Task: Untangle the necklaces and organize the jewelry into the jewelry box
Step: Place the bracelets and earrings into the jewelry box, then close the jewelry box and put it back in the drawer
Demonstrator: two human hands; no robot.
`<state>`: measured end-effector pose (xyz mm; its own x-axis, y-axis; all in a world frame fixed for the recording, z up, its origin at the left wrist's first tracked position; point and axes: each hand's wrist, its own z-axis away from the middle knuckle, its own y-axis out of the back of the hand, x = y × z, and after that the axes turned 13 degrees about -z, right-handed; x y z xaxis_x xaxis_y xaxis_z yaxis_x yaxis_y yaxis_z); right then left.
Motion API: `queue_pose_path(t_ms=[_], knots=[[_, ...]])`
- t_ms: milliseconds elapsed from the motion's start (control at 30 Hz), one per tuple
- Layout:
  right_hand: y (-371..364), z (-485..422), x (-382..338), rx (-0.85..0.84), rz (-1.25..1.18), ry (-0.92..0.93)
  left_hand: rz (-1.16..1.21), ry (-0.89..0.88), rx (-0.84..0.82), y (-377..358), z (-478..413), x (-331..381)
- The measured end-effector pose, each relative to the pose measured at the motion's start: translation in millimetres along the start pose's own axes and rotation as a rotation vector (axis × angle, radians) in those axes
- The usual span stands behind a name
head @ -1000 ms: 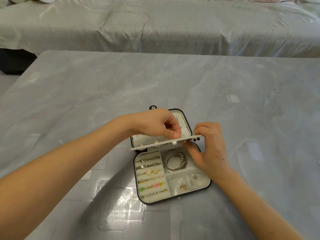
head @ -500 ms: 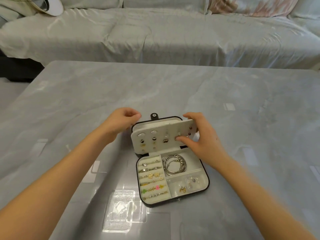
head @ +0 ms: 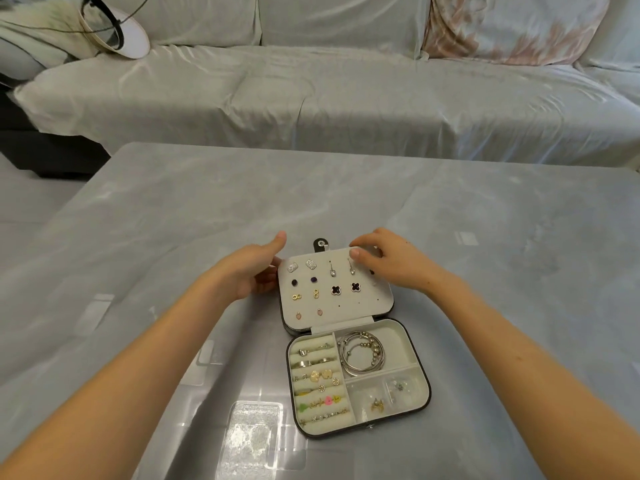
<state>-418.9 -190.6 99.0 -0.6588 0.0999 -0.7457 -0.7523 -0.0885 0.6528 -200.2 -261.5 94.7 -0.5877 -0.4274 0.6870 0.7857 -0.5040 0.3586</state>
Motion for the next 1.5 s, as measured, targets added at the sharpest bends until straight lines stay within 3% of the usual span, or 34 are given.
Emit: queue_pose_path(t_ms=[267, 500, 733, 867, 1000, 1233, 1500], knots=[[-2, -14, -3, 0.212, 0.190, 0.126, -0.024, -0.189, -0.036, -3, 6, -3], [3, -20, -31, 0.060, 0.045, -0.025, -0.033, -0.363, 0.020, 2, 27, 0], [19, 5, -54, -0.110, -0.115, 0.034, -0.098, -0.484, 0.114, 3, 52, -1], [21, 25, -58, -0.048, 0.024, 0.162, -0.176, -0.570, 0.187, 1, 67, -6], [22, 52, -58, 0.027, 0.276, 0.404, -0.245, -0.663, 0.170, 1, 91, -10], [-3, 111, -43, 0.243, 0.434, 0.631, -0.361, -0.847, 0.159, -18, 132, -40], [-48, 151, -4, 0.364, 0.510, 0.808, -0.725, -1.121, 0.282, -51, 132, -91]])
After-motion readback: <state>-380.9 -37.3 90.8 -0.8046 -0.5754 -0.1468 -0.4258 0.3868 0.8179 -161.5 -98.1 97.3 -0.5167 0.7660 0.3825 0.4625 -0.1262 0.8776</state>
